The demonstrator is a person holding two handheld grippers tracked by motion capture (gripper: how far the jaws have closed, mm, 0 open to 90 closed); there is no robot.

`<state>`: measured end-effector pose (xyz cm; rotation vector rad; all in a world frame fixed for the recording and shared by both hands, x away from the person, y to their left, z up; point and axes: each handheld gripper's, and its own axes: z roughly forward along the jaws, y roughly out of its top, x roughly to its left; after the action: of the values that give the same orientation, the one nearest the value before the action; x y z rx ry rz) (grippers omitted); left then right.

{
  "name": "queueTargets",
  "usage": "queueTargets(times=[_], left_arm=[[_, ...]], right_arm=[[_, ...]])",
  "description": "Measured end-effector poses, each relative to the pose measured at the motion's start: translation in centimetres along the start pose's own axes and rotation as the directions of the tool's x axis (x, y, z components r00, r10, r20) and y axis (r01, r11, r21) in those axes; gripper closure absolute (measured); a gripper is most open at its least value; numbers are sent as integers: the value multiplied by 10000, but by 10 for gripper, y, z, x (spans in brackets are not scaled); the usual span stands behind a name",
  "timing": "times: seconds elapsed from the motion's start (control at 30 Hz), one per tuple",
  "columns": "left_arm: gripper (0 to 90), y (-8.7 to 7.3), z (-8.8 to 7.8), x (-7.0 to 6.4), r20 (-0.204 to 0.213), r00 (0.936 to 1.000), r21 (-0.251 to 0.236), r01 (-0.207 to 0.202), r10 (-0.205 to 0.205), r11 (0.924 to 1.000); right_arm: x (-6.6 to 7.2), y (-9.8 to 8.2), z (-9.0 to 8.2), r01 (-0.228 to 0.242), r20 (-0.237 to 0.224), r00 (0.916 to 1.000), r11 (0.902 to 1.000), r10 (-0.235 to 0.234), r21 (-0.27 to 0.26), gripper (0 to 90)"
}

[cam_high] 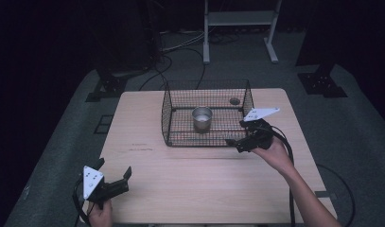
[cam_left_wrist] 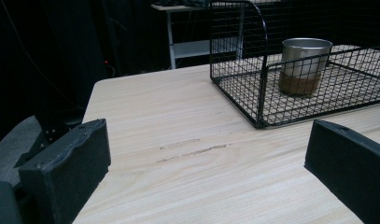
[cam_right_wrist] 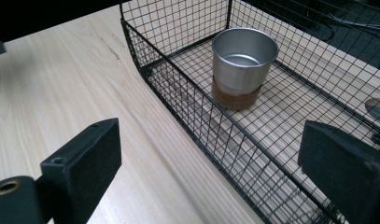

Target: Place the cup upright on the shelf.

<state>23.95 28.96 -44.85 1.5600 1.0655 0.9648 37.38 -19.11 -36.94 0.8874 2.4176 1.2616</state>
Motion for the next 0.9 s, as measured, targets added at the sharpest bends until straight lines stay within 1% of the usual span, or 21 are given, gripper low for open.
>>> queueTargets(times=[0.07,0.2,0.23,0.3,0.33,0.4,0.43,0.47,0.6,0.73,0.9], left_arm=[[0,0,0,0,-2,10000,-3,-32,32,10000],[0,0,0,-1,12,10000,27,-22,22,10000],[0,0,0,-1,-14,10000,44,-56,56,10000],[0,0,0,-1,-7,10000,18,-36,36,10000],[0,0,-1,0,-8,10000,44,-50,50,10000],[0,0,-1,0,-39,10000,50,-21,21,10000],[0,0,0,0,-21,10000,50,-31,31,10000],[0,0,0,-1,-15,10000,57,-32,32,10000],[0,0,0,-2,22,10000,80,-10,10,10000],[0,0,0,-2,24,10000,69,-24,24,10000],[0,0,1,-2,17,10000,87,-21,21,10000]], right_arm=[[3,-5,-6,124,34,9999,9999,-124,-18,56],[5,-12,-11,83,37,10000,9999,-82,-124,56],[6,-19,-14,22,98,9999,10000,-21,-77,56],[6,-21,-15,-35,74,10000,10000,36,-90,56],[7,-29,-16,-123,97,9999,9999,124,-64,56],[7,-32,-17,-155,125,9998,9999,155,-46,56],[7,-39,-18,-309,83,9995,9995,309,-52,56],[8,-42,-18,-338,75,9994,9994,338,-51,56],[9,-50,-21,-423,96,9991,9990,424,-122,56],[10,-55,-24,-454,115,9989,9988,456,-189,56],[12,-66,-27,-652,192,9977,9975,658,-280,55]])
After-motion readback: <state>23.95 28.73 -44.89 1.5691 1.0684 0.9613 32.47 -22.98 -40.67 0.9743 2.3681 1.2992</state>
